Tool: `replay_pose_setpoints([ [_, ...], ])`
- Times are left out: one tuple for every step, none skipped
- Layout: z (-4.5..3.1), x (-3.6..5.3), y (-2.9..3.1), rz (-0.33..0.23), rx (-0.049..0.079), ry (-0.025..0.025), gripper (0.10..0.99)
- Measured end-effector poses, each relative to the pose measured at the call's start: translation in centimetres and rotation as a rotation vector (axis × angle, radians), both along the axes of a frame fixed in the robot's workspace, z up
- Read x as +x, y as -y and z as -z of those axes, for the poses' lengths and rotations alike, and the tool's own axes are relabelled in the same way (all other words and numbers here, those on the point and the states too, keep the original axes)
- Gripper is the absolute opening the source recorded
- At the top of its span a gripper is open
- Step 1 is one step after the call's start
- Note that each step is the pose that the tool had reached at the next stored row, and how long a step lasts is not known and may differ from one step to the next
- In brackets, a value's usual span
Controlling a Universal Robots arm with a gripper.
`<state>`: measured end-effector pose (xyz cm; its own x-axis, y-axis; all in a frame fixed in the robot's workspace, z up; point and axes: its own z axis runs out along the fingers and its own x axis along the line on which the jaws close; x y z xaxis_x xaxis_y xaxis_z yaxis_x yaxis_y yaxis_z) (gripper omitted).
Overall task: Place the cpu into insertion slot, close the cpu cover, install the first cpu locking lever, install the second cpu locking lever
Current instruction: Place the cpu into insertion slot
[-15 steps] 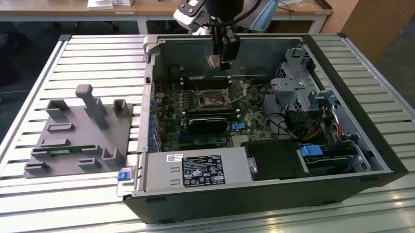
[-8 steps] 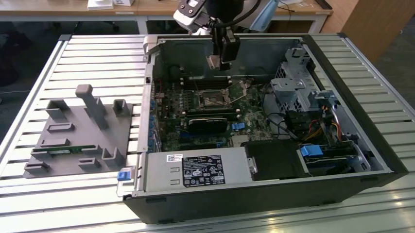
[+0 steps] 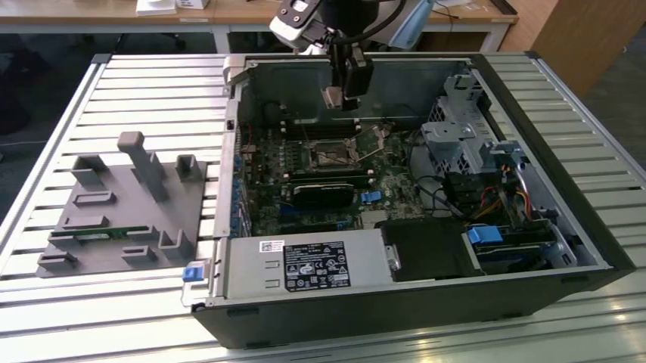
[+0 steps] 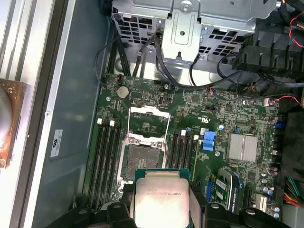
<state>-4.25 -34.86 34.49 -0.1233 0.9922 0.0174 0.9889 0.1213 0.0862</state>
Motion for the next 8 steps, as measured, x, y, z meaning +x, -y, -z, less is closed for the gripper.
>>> replay_pose_setpoints([
  [0.02,0.00,0.00,0.001,0.000,0.0000,0.541],
  [0.03,0.00,0.00,0.001,0.000,0.0000,0.541],
  [0.05,0.00,0.00,0.002,0.000,0.0000,0.541],
  [0.06,0.00,0.00,0.002,0.000,0.0000,0.541],
  [0.08,0.00,0.00,0.003,0.000,0.0000,0.541],
  [0.10,0.00,0.00,0.003,0.000,0.0000,0.541],
  [0.11,0.00,0.00,0.004,0.000,0.0000,0.541],
  [0.13,0.00,0.00,0.005,0.000,0.0000,0.541],
])
